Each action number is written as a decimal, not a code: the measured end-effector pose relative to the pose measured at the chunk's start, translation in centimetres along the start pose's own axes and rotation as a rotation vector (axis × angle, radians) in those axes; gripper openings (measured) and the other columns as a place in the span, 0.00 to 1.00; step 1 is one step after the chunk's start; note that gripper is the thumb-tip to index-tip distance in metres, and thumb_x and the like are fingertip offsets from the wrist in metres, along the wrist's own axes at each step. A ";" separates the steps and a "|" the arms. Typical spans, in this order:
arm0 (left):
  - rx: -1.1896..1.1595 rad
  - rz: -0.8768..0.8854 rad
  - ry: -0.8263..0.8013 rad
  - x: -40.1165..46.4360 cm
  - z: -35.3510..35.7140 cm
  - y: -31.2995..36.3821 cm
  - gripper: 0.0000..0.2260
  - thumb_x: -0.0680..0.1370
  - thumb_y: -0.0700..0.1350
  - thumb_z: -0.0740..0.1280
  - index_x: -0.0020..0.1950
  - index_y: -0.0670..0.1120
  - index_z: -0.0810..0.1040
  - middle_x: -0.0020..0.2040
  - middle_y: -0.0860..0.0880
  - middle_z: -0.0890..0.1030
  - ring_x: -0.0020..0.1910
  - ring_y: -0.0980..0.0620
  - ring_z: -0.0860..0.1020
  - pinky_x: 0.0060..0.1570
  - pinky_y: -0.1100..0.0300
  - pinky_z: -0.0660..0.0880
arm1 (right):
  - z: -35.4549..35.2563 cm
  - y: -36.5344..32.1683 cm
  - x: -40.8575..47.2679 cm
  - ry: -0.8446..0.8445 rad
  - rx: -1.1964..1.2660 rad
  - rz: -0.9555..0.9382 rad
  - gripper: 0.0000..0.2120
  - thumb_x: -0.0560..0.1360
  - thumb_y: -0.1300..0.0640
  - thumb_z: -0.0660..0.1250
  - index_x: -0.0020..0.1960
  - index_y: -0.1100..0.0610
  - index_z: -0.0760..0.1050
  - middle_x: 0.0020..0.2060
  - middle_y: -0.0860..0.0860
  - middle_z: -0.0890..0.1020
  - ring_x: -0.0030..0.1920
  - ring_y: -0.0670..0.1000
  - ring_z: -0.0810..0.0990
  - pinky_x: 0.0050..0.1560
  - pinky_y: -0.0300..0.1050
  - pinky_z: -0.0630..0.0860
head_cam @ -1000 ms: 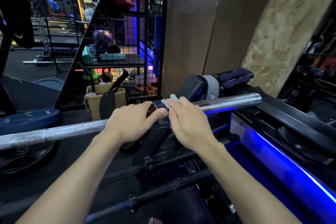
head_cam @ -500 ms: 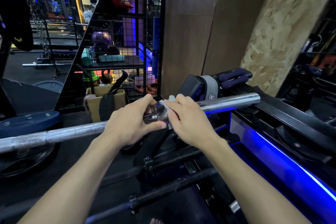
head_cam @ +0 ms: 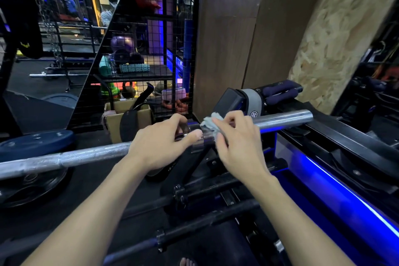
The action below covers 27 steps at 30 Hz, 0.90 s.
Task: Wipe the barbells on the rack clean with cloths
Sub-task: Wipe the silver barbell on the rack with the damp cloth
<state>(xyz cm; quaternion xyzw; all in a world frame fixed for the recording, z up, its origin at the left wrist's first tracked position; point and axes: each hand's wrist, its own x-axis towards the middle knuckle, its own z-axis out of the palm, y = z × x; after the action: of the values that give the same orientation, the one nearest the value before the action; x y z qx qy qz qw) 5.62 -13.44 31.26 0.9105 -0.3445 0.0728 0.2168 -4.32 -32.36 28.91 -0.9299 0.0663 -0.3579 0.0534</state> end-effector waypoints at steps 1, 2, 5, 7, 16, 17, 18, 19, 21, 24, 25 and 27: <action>0.020 -0.013 -0.010 0.1 0.1 0.0 0.30 0.76 0.75 0.51 0.71 0.60 0.67 0.58 0.58 0.82 0.57 0.48 0.80 0.51 0.51 0.73 | 0.1 1.0 0.0 0.004 -0.043 0.038 0.19 0.78 0.57 0.65 0.69 0.53 0.77 0.61 0.51 0.74 0.58 0.56 0.73 0.54 0.55 0.72; 0.041 -0.022 -0.023 0.2 0.0 0.0 0.32 0.76 0.75 0.49 0.73 0.59 0.67 0.59 0.57 0.82 0.59 0.47 0.80 0.51 0.51 0.72 | 0.0 1.9 -0.1 0.004 -0.074 0.078 0.20 0.78 0.59 0.65 0.69 0.55 0.77 0.66 0.52 0.74 0.62 0.57 0.73 0.58 0.57 0.73; 0.046 -0.023 -0.045 0.4 -0.1 0.1 0.33 0.75 0.75 0.50 0.74 0.58 0.68 0.61 0.55 0.82 0.60 0.46 0.79 0.51 0.51 0.72 | 0.9 1.8 -0.8 -0.026 0.033 0.081 0.27 0.77 0.66 0.61 0.76 0.60 0.69 0.77 0.55 0.68 0.77 0.57 0.65 0.73 0.58 0.67; 0.025 -0.011 -0.039 0.4 -0.2 0.1 0.35 0.74 0.76 0.52 0.74 0.58 0.68 0.61 0.56 0.82 0.61 0.47 0.79 0.53 0.51 0.75 | 1.8 -0.6 -2.1 -0.023 0.095 -0.023 0.32 0.74 0.66 0.54 0.79 0.63 0.63 0.79 0.56 0.63 0.80 0.56 0.59 0.79 0.53 0.58; -0.050 0.012 -0.033 0.1 -0.7 0.3 0.34 0.70 0.76 0.60 0.71 0.60 0.69 0.54 0.60 0.79 0.57 0.52 0.79 0.51 0.52 0.75 | 1.2 3.6 -1.3 -0.103 -0.179 -0.047 0.33 0.75 0.56 0.50 0.80 0.60 0.61 0.78 0.53 0.66 0.79 0.59 0.60 0.79 0.58 0.54; -0.050 0.020 -0.032 0.1 -0.6 0.3 0.32 0.71 0.75 0.62 0.69 0.60 0.68 0.53 0.61 0.78 0.55 0.52 0.79 0.49 0.53 0.74 | 0.7 4.9 -0.8 -0.111 -0.201 0.021 0.32 0.76 0.56 0.50 0.80 0.60 0.61 0.77 0.54 0.67 0.79 0.60 0.60 0.79 0.59 0.54; -0.050 0.028 -0.030 0.1 -0.6 0.3 0.30 0.71 0.74 0.63 0.67 0.61 0.68 0.51 0.61 0.78 0.53 0.52 0.79 0.47 0.53 0.73 | 0.4 5.7 -0.4 -0.123 -0.211 0.085 0.31 0.76 0.56 0.49 0.79 0.60 0.62 0.77 0.54 0.67 0.79 0.60 0.59 0.80 0.59 0.54; -0.049 0.034 -0.025 0.1 -0.6 0.3 0.29 0.71 0.74 0.64 0.66 0.61 0.67 0.49 0.62 0.77 0.51 0.52 0.79 0.45 0.53 0.72 | 0.2 5.8 -0.2 -0.135 -0.206 0.127 0.31 0.76 0.54 0.47 0.79 0.60 0.62 0.77 0.55 0.67 0.80 0.59 0.58 0.80 0.59 0.53; -0.043 0.039 -0.012 0.0 -0.5 0.5 0.27 0.71 0.73 0.67 0.63 0.62 0.65 0.47 0.62 0.77 0.47 0.53 0.78 0.42 0.53 0.71 | 0.1 3.6 -0.4 -0.151 -0.154 0.098 0.34 0.75 0.51 0.45 0.79 0.61 0.61 0.79 0.55 0.64 0.80 0.57 0.56 0.81 0.56 0.50; -0.027 0.047 0.012 -0.2 -0.3 0.6 0.27 0.70 0.72 0.69 0.62 0.61 0.64 0.47 0.61 0.78 0.45 0.53 0.78 0.41 0.53 0.72 | 1.1 -0.3 -2.2 -0.155 -0.078 -0.076 0.33 0.77 0.53 0.50 0.80 0.62 0.60 0.80 0.55 0.62 0.81 0.55 0.57 0.81 0.54 0.51; -0.029 0.047 0.015 -0.2 -0.3 0.6 0.28 0.70 0.72 0.69 0.62 0.61 0.64 0.47 0.61 0.78 0.45 0.53 0.78 0.41 0.53 0.72 | 1.1 -0.6 -2.2 -0.139 -0.074 -0.111 0.31 0.78 0.54 0.52 0.80 0.62 0.61 0.79 0.55 0.64 0.80 0.55 0.59 0.80 0.55 0.53; -0.036 0.043 0.013 -0.3 -0.4 0.6 0.28 0.70 0.72 0.70 0.62 0.61 0.64 0.47 0.60 0.78 0.44 0.53 0.78 0.40 0.53 0.71 | 0.9 1.2 -1.4 -0.123 -0.131 -0.068 0.29 0.79 0.54 0.52 0.79 0.60 0.64 0.77 0.53 0.68 0.79 0.55 0.61 0.80 0.56 0.54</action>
<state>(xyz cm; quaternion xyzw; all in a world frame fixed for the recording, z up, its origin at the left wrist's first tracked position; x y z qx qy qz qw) 5.05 -13.48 31.77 0.8984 -0.3636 0.0770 0.2340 -4.79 -33.25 27.14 -0.9533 0.0546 -0.2967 -0.0157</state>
